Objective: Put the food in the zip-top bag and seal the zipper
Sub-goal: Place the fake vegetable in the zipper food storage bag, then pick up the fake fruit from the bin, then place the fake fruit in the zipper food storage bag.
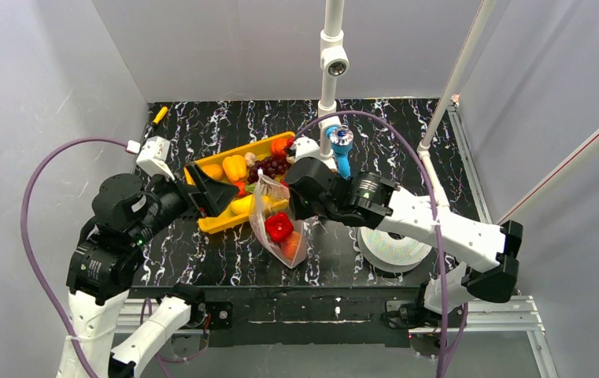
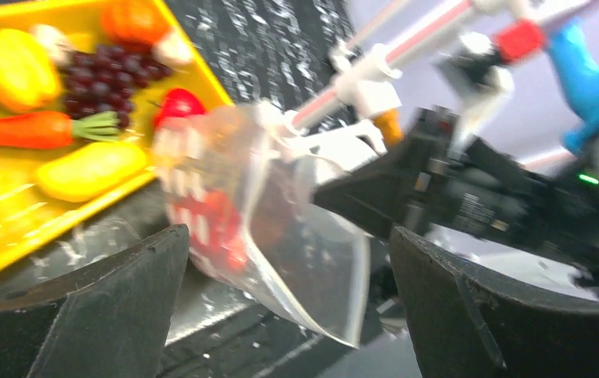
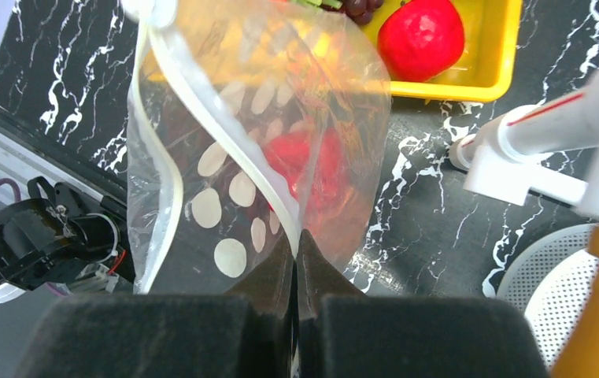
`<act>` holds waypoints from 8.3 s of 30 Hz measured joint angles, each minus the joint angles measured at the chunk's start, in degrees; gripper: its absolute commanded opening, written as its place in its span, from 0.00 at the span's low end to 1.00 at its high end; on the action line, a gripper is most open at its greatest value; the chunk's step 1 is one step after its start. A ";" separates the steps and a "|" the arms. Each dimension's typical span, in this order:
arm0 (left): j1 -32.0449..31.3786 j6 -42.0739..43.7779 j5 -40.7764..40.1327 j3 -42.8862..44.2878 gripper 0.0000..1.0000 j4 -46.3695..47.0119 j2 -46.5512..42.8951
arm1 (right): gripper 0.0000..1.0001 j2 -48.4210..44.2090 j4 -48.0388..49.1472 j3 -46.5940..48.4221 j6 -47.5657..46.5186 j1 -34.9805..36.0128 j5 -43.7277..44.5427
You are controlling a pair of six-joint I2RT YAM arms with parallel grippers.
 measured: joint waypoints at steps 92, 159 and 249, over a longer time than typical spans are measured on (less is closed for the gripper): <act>7.34 16.47 21.41 -9.28 0.44 18.76 65.38 | 0.01 -2.18 2.44 -4.52 -0.09 0.00 -1.84; 7.46 2.70 3.73 -7.93 0.00 -3.40 1.00 | 0.01 1.96 2.05 1.13 -0.01 0.00 0.07; 7.45 5.44 -21.48 -2.33 0.95 -12.40 4.64 | 0.01 -3.90 7.44 -5.46 -1.85 0.00 2.92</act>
